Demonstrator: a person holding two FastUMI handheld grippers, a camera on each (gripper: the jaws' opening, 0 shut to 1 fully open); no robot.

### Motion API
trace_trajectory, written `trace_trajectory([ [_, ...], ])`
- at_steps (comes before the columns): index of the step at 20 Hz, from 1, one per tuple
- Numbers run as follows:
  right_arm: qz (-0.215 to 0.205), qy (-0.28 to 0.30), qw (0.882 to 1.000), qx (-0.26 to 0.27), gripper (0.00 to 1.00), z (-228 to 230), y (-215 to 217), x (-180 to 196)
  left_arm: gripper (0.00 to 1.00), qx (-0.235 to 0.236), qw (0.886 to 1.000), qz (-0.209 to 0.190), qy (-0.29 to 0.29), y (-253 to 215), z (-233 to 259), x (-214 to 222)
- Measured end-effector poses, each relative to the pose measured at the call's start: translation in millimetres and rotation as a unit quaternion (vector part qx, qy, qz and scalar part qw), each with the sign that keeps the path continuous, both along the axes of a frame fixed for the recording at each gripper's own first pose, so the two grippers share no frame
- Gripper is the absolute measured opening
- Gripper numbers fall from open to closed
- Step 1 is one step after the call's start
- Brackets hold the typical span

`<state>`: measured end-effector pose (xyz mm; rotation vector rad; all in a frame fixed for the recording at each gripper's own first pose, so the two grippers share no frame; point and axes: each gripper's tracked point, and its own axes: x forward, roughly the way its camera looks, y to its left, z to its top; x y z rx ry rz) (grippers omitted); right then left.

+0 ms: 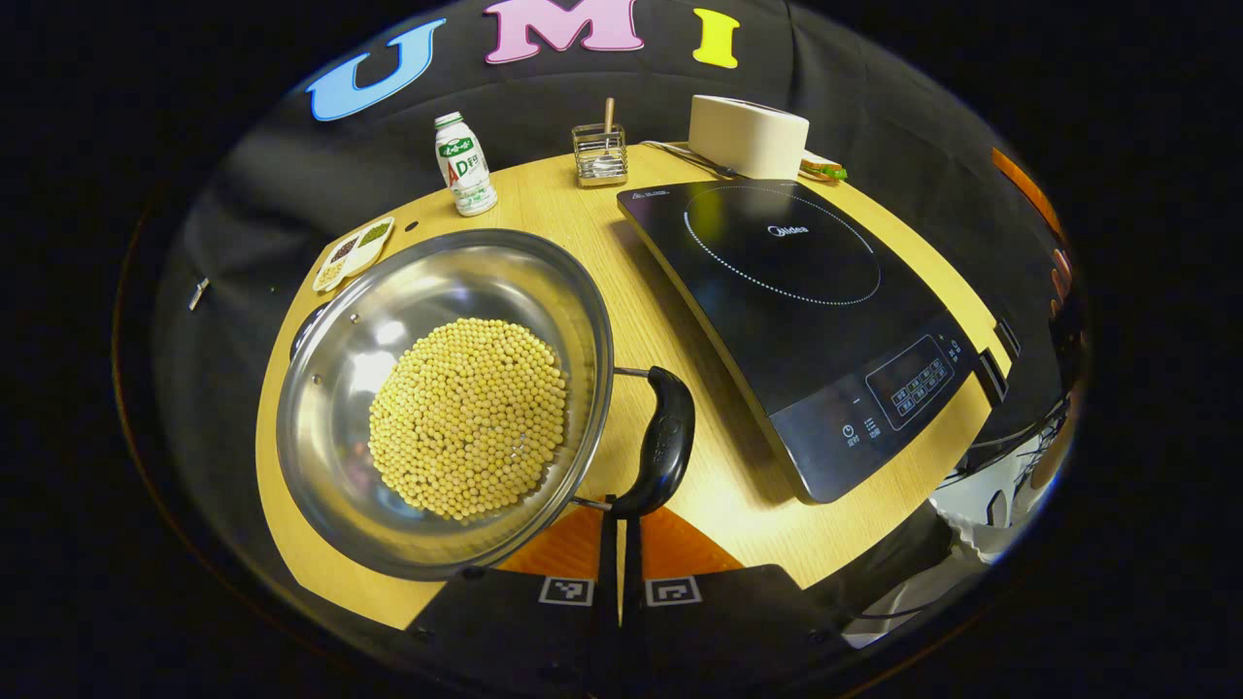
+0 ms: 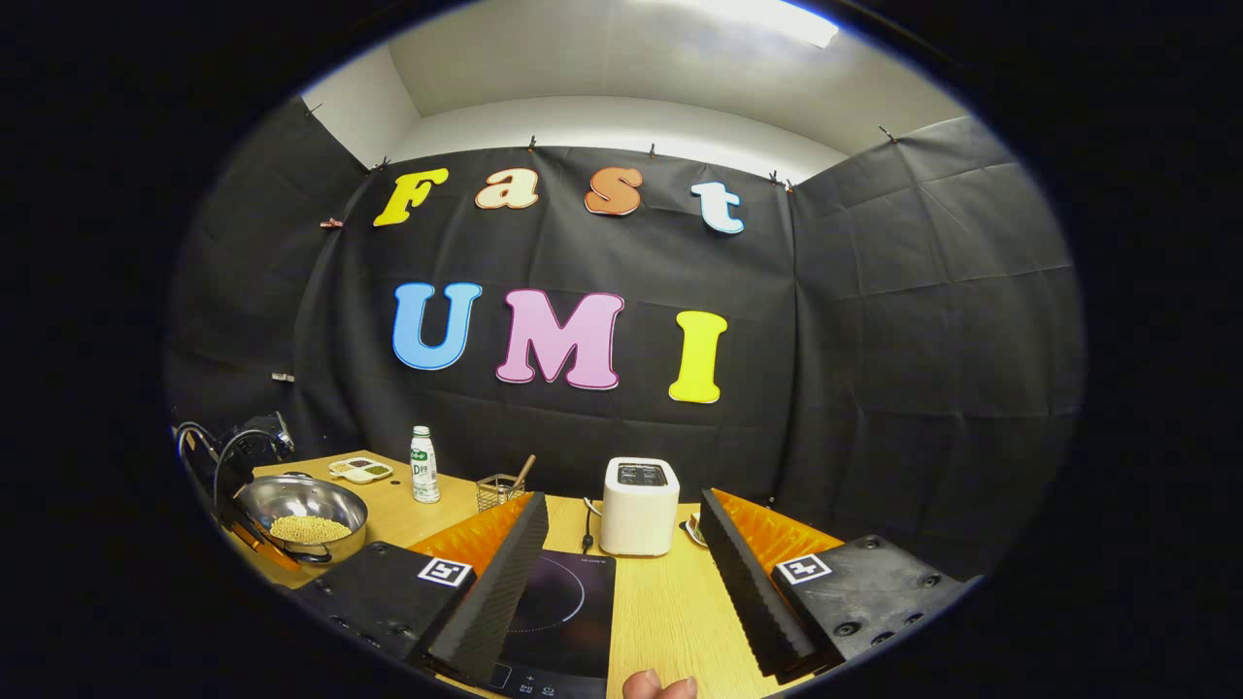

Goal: First push the handle of the pot to place it horizontally, then grasp the pot with both hands and set it on the induction cooktop.

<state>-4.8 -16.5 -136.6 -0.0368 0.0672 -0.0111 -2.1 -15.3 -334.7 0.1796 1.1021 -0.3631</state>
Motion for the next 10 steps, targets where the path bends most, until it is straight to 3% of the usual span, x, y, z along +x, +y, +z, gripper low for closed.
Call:
trace_trajectory([
  [10,-0.006,0.01,1.0,-0.005,0.98,-11.2,-21.9,8.0,0.05,0.004,1.0,0.023,-0.012,-28.9,1.2,58.1],
])
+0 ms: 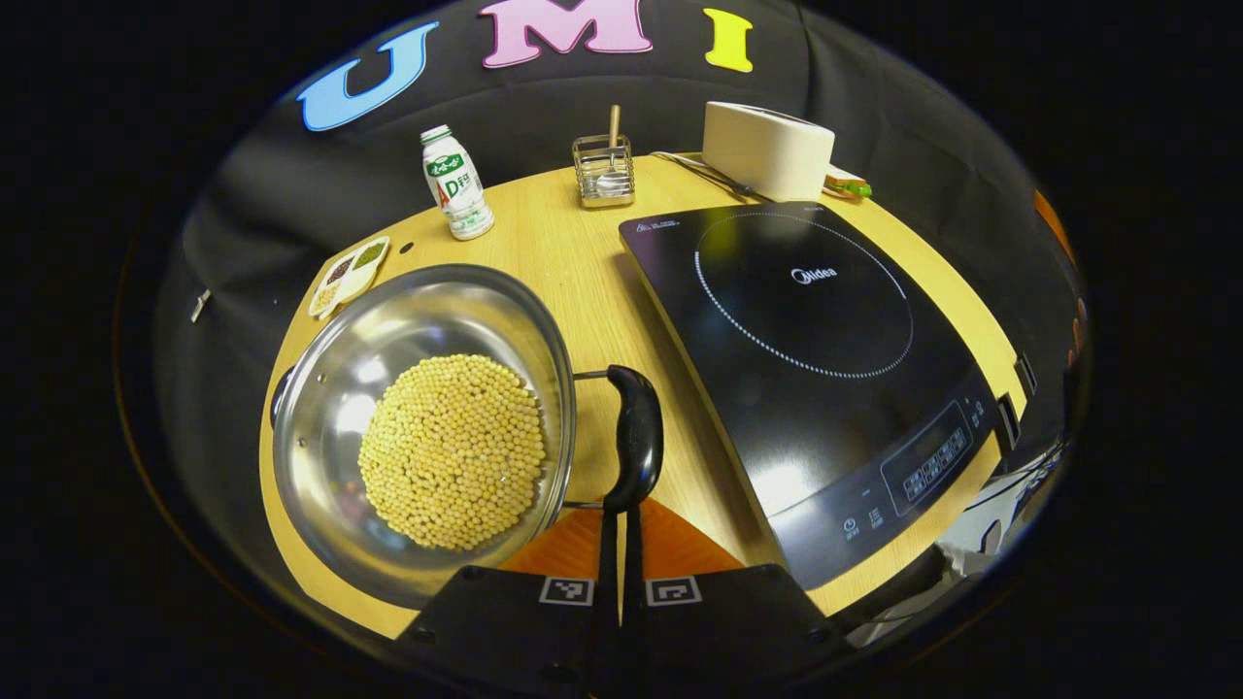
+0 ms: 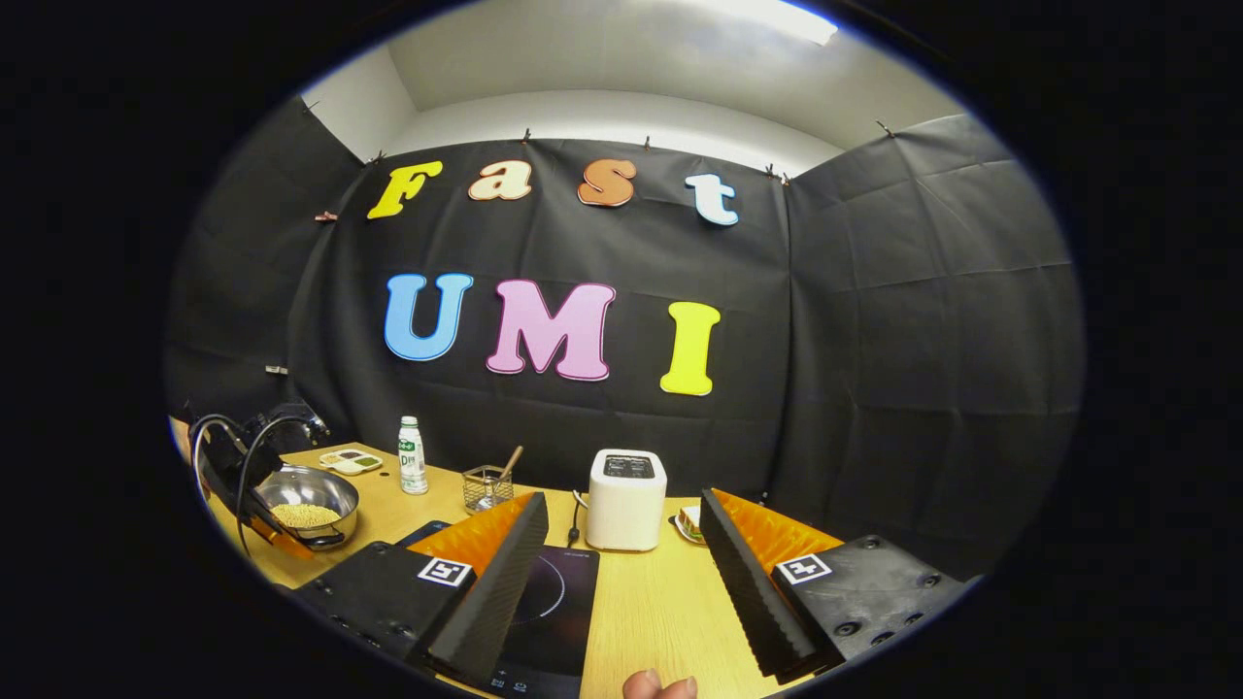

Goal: First push the handle of the pot to place it horizontally, then grasp the pot with both hands and set it on the induction cooktop.

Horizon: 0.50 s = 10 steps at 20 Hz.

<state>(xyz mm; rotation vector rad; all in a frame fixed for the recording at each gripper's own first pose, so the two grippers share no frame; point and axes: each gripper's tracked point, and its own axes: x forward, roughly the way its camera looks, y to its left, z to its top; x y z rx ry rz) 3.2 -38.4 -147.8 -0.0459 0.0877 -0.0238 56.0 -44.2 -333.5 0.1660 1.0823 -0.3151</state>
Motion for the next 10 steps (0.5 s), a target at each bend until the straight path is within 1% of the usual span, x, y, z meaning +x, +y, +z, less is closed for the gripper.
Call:
trace_trajectory([
  [6,-0.005,0.005,1.0,-0.005,0.98,-4.7,-6.5,6.1,0.05,-0.006,1.0,0.011,-0.011,-9.7,-3.5,36.1],
  [7,-0.005,0.005,1.0,-0.006,0.98,-5.0,-6.5,6.4,0.07,-0.006,1.0,0.011,-0.013,-10.9,-3.9,40.9],
  [8,-0.004,0.005,1.0,-0.006,0.98,-5.8,-5.1,6.9,0.05,-0.007,1.0,0.01,-0.015,-11.4,-4.0,45.5],
  [10,0.001,0.007,1.0,-0.006,0.98,-7.1,1.3,9.4,0.05,-0.009,1.0,0.013,-0.021,-12.1,-3.1,52.0],
])
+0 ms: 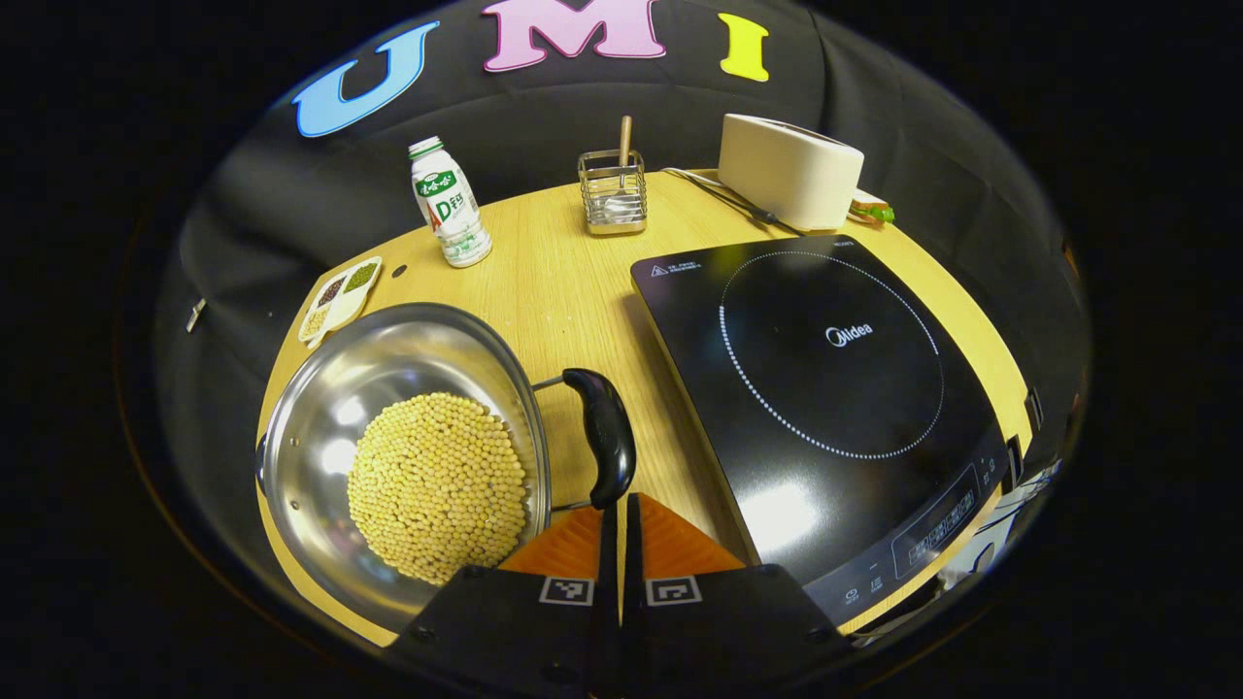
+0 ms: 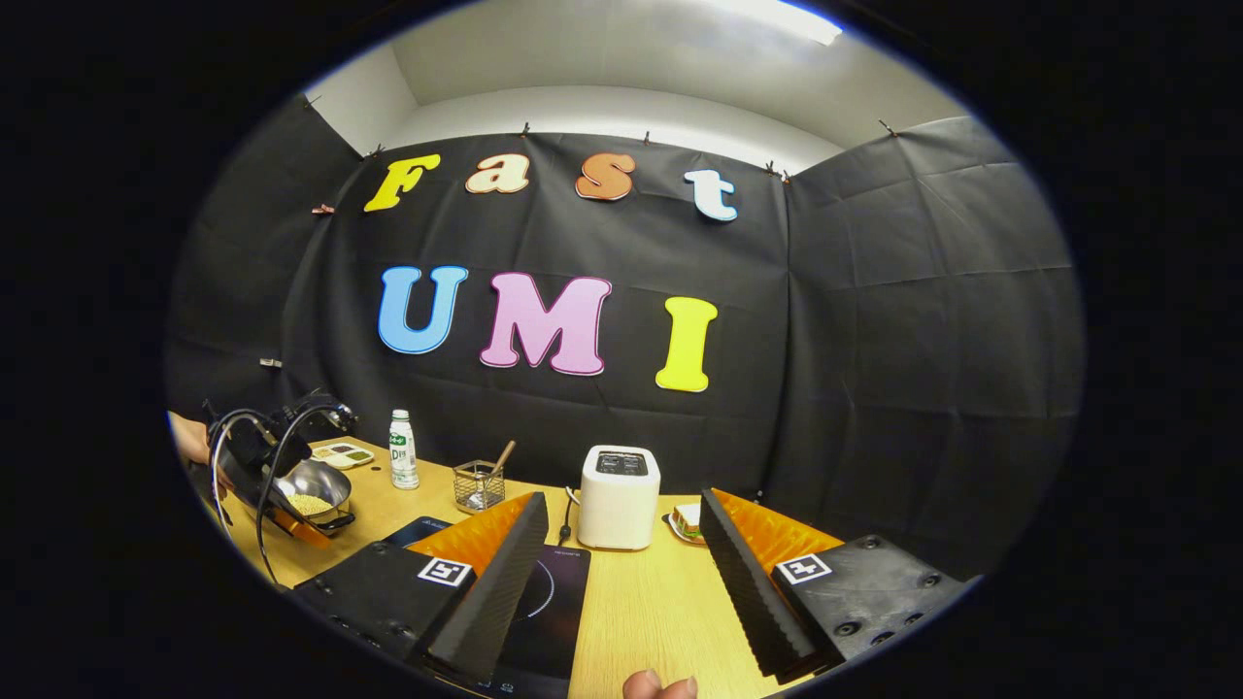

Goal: First push the handle of the pot to place it horizontally, then grasp the pot with both hands and set it on the induction cooktop.

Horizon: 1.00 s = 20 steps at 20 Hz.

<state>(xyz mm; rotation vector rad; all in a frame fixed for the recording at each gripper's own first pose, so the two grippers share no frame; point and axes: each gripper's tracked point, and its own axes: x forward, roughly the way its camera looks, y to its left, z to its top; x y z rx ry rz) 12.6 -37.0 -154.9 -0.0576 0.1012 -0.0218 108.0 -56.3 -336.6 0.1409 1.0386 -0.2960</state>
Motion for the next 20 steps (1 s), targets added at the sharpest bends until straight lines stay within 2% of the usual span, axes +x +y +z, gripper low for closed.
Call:
trace_trajectory([
  [2,0.014,0.006,1.0,0.01,0.98,-2.0,13.5,1.9,0.05,-0.015,1.0,-0.007,-0.022,-4.6,8.7,2.1],
  [5,0.045,0.02,0.998,0.043,0.98,-3.5,42.8,5.6,0.05,-0.038,0.995,-0.008,-0.089,8.6,42.1,1.1],
  [8,0.071,0.041,0.994,0.075,0.98,-3.6,74.7,10.7,0.55,-0.061,0.985,0.023,-0.159,53.1,90.5,-6.3],
  [9,0.081,0.049,0.992,0.083,0.98,-4.7,87.4,14.0,0.6,-0.073,0.981,0.035,-0.174,70.8,106.8,-8.6],
  [10,0.09,0.059,0.99,0.09,0.98,-6.4,100.8,16.9,0.72,-0.079,0.978,0.051,-0.187,92.4,121.7,-10.4],
  [11,0.101,0.072,0.987,0.1,0.98,-8.6,114.6,19.6,0.77,-0.081,0.974,0.069,-0.198,116.5,133.7,-11.3],
  [12,0.112,0.085,0.984,0.111,0.98,-9.9,130.1,22.7,0.92,-0.08,0.972,0.085,-0.205,142.4,140.4,-12.2],
  [13,0.122,0.102,0.98,0.119,0.98,-15.2,146.0,26.3,0.98,-0.077,0.97,0.103,-0.208,168.0,144.7,-14.2],
  [17,0.155,0.174,0.963,0.135,0.98,-39.6,208.8,37.3,0.98,-0.039,0.969,0.166,-0.18,268.3,128.1,-21.3],
  [20,0.169,0.235,0.943,0.164,0.98,-60.1,252.8,42.3,0.95,-0.021,0.973,0.183,-0.138,311.4,98.2,-18.0],
])
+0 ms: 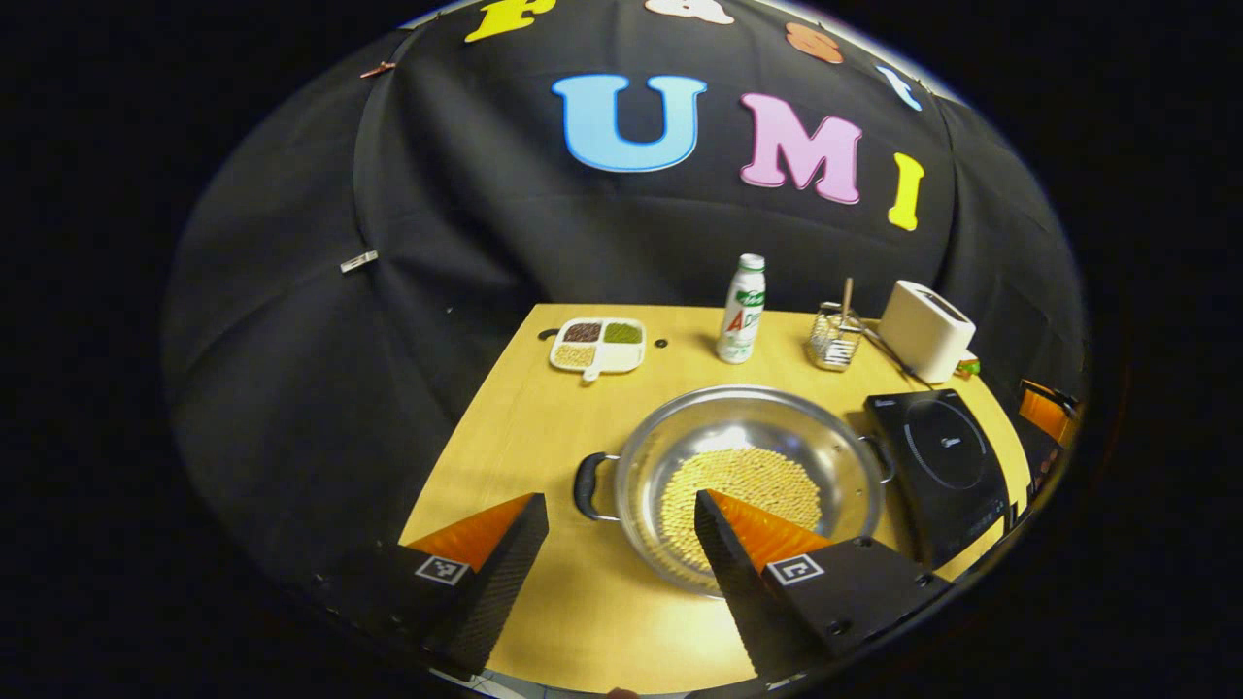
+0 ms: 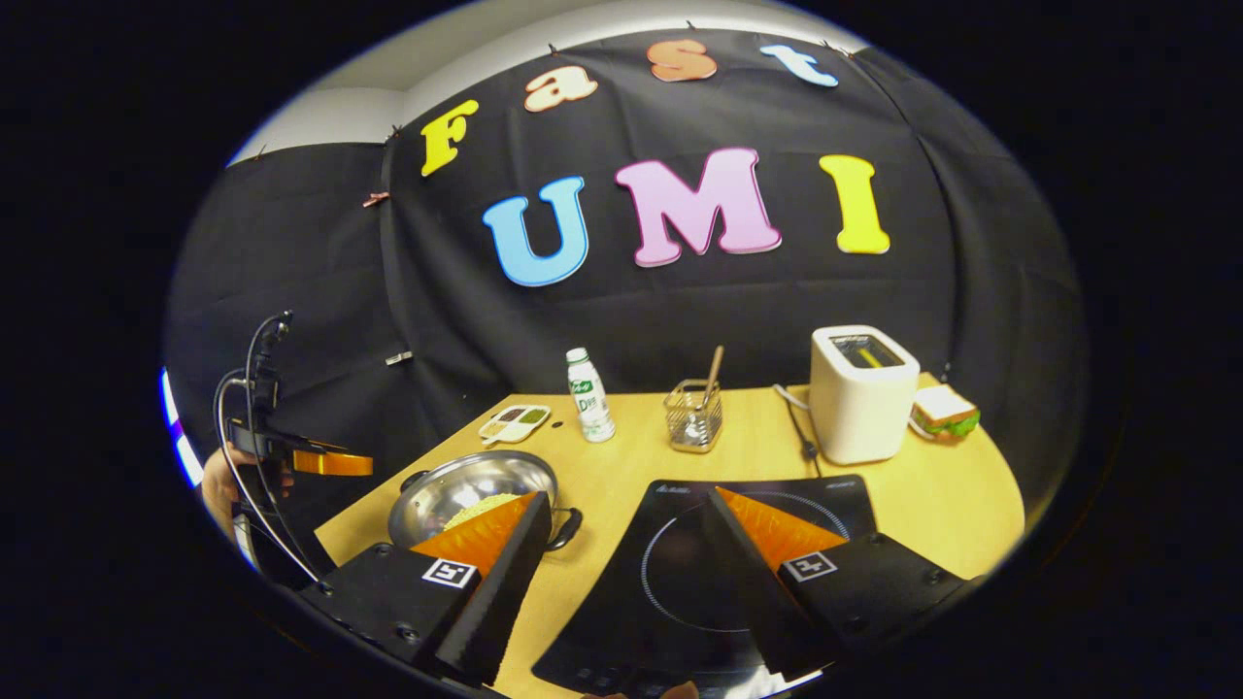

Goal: First push the handle of the pot to place it horizontally, then grasp the pot with both hands and set it on the induction cooktop.

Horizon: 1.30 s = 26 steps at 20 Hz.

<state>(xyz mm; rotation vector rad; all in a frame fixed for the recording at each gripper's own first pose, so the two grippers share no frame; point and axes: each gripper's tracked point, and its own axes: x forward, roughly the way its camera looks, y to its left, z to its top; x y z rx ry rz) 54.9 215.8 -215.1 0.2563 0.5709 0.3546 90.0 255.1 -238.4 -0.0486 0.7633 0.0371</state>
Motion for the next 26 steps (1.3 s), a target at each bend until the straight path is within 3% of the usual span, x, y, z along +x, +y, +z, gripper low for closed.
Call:
trace_trajectory([
  [5,0.012,0.102,0.995,-0.006,0.99,-45.3,52.6,13.5,0.95,-0.015,0.999,-0.004,0.051,17.7,-43.3,35.2],
  [11,0.004,0.164,0.986,-0.016,0.99,-102.8,90.1,41.2,0.93,-0.042,0.995,-0.023,0.092,11.8,-84.8,68.7],
  [22,-0.002,0.244,0.969,-0.042,0.99,-179.2,133.7,55.0,0.78,-0.086,0.99,-0.034,0.111,5.9,-117.1,73.0],
  [25,-0.016,0.263,0.963,-0.057,0.91,-195.3,137.3,55.9,0.75,-0.092,0.989,-0.038,0.113,0.5,-121.9,77.4],
  [26,-0.022,0.266,0.962,-0.065,0.82,-198.8,137.2,57.5,0.65,-0.088,0.988,-0.036,0.118,1.3,-121.8,75.6],
])
